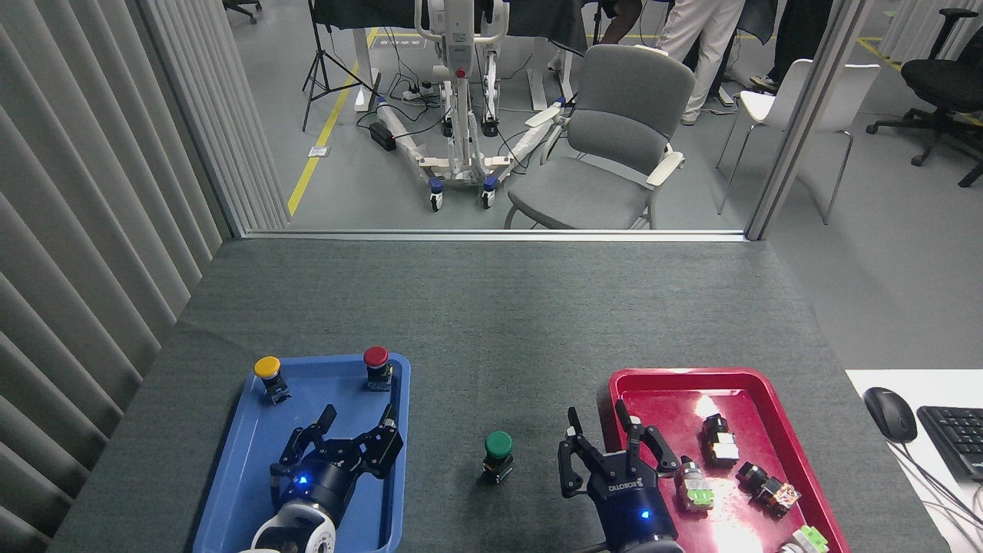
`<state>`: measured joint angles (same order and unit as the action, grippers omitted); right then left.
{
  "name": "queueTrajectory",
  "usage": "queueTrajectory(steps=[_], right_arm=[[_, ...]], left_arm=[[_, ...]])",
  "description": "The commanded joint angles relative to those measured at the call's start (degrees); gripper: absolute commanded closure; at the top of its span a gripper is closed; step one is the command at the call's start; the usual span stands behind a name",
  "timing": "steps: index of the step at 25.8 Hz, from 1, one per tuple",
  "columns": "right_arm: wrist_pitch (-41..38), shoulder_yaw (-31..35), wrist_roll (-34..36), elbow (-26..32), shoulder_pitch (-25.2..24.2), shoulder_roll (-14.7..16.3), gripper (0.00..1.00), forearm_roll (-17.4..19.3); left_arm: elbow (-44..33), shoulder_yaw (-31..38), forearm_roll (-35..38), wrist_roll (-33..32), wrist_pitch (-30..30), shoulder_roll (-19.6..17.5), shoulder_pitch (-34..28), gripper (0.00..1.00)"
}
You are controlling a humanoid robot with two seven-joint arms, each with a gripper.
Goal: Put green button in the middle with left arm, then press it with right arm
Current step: 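Set the green button on the table and open the left gripper, then move the right gripper over the green button and press down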
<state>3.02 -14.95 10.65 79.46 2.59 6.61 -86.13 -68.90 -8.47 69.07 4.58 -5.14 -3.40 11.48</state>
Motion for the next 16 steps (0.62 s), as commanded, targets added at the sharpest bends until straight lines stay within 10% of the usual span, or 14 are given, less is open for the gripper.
queueTrajectory(steps=[1, 16], right_arm=[[-4.2, -0.4, 0.0, 0.0, 0.1, 0.1, 0.53, 0.1], [-8.8, -7.1, -0.6, -3.6, 4.7, 0.0, 1.0, 0.1]], left_arm=[[-0.4, -0.8, 1.0, 0.9, 1.8, 0.3, 0.7, 0.01], [0.7, -2.2, 8.0, 5.3, 7.6, 0.8, 0.8, 0.01]])
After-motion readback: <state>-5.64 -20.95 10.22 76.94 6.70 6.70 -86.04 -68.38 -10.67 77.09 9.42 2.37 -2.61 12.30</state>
